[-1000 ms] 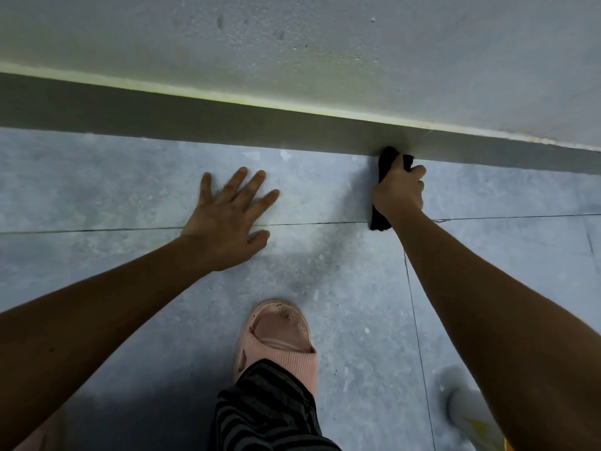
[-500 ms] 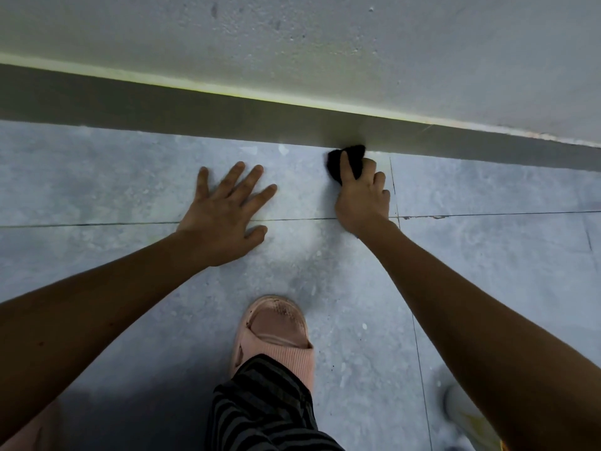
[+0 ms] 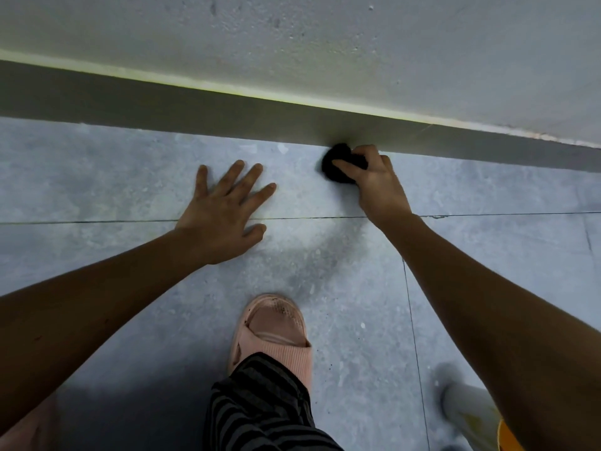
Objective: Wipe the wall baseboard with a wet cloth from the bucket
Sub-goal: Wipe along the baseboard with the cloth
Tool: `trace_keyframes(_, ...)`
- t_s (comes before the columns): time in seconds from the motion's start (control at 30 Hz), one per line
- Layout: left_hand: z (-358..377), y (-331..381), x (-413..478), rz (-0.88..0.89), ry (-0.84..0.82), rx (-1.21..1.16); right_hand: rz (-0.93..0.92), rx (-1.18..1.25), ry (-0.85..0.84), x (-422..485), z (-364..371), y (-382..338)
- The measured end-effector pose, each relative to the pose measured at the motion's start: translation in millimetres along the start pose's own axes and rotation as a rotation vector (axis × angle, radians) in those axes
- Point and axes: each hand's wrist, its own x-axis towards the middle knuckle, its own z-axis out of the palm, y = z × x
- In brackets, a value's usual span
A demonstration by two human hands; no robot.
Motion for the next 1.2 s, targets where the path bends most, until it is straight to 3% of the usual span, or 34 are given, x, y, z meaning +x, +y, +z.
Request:
trace_keyframes(0.07, -1.2, -0.6, 0.2, 0.006, -0.005, -0.004, -0.139, -0.075, 0.043, -2.0, -2.6, -0.5)
trace_keyframes(0.17, -4.0, -1.2, -0.3, 0.006, -0.02, -0.007, -0.022, -0.235, 0.229, -3.8, -6.5, 1.9)
trace_keyframes(0.33, -3.4, 0.4, -0.2, 0.003, -0.019, 0.008, 0.237, 0.084, 0.208, -18.2, 3.0, 0.2)
trace_keyframes(0.43, -3.2, 0.0, -0.3, 0.002, -0.018, 0.013, 0.416, 0.118, 0.246, -17.7, 7.5, -3.2)
trace_keyframes(0.57, -5.1, 1.3, -1.3, -0.002, -0.025, 0.006, 0.467, 0.04, 0.146, -5.1, 9.6, -11.9)
trace_keyframes(0.73, -3.0, 0.8, -1.3, -0.002, -0.007, 0.011, 0.52, 0.064, -0.176, 10.1, 16.5, -21.2)
trace_keyframes(0.93, 1.2, -0.9, -1.4, 0.005, 0.019, 0.006, 0.225, 0.026, -0.211, -1.1, 21.9, -32.6)
trace_keyframes(1.07, -3.1, -0.8, -1.0, 0.007, -0.006, 0.003, 0.408, -0.086, -0.17, -0.1, 19.6, -13.5)
trace_keyframes(1.2, -6.0, 1.3, -1.4, 0.007, -0.014, 0.013, 0.517, 0.04, -0.233, 8.7, 16.0, -5.7)
